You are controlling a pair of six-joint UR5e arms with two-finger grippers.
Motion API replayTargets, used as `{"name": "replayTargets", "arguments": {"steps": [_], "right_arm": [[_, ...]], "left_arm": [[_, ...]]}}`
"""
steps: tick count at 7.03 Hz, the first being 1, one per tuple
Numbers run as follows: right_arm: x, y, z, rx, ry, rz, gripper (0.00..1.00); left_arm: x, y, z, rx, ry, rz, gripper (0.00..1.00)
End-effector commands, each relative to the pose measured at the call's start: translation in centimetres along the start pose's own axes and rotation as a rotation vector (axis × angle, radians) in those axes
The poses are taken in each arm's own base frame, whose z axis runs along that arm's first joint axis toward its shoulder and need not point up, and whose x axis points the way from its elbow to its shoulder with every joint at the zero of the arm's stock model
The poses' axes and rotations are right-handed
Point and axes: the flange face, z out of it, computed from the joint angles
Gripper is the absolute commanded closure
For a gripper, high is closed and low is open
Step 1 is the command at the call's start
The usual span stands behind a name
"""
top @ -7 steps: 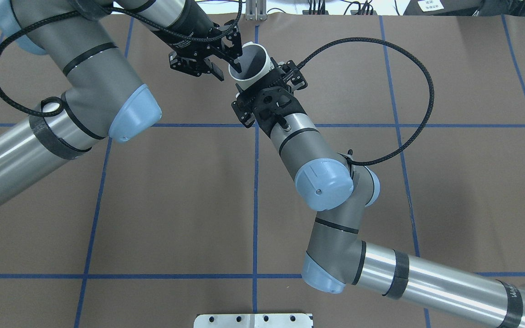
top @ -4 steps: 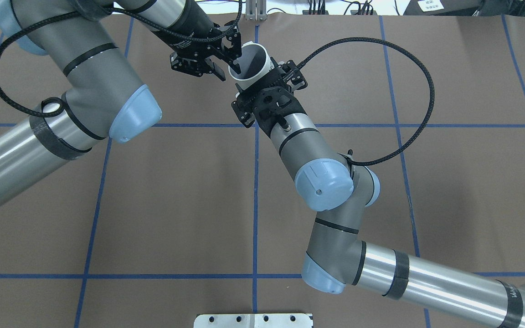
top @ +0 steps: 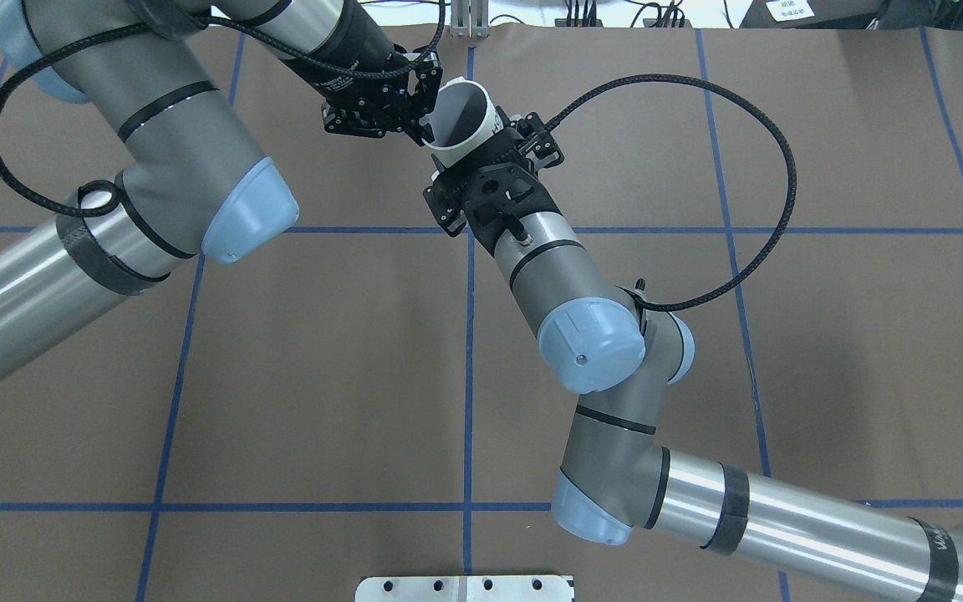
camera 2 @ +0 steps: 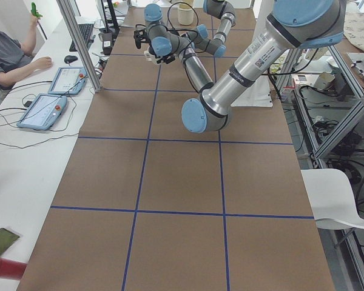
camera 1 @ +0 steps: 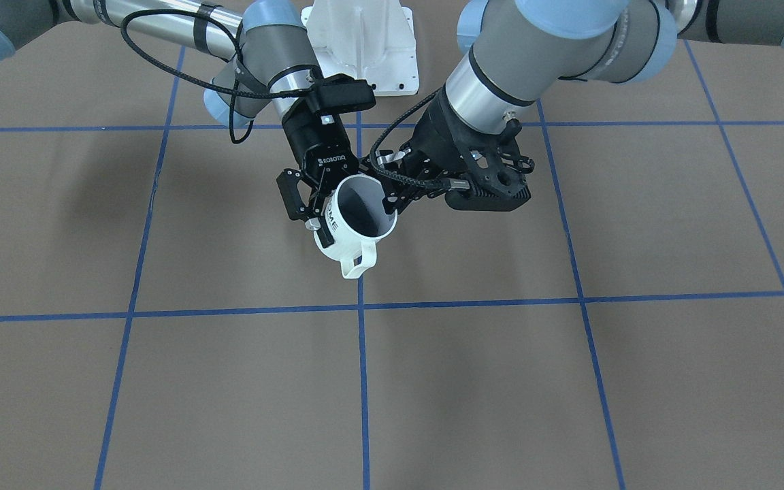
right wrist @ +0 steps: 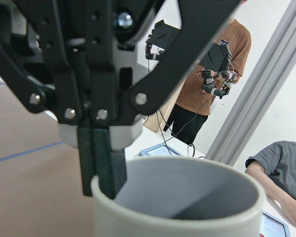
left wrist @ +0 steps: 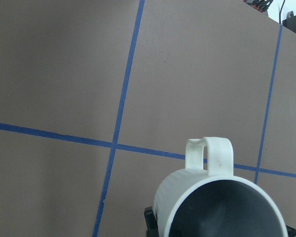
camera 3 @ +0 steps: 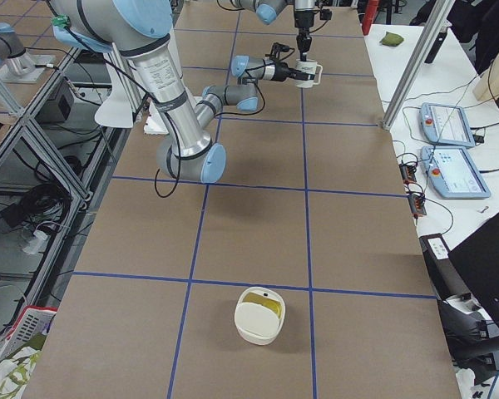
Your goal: Left arm hands cup to right arm to dump lemon
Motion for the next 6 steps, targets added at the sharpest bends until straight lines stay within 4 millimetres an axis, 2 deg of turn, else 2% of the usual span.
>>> {"name": "replayTargets", "arguments": {"steps": [1,3,5,6], "right_arm": [[-0.3,0.2,-0.3,0.003,0.008,0.002,0.01],[0.2,0.0,-1.2,0.011,0.002,0.006,0.01],[-0.6,0.3,-2.1,0.012,-0.011,0.010,0.01],[-0.9,1.1,-4.1,0.014,-0.015,0.012,0.01]], "left_arm": [[-0.2,-0.1,0.2,-0.001,-0.003,0.001,1.00],[-0.3,-0.2,0.4,-0.002,-0.008,-0.003,1.00],[-0.5,-0.4,0.7,-0.003,-0.014,-0.008,1.00],[-0.5,-0.4,0.7,-0.003,-0.014,-0.010,1.00]]}}
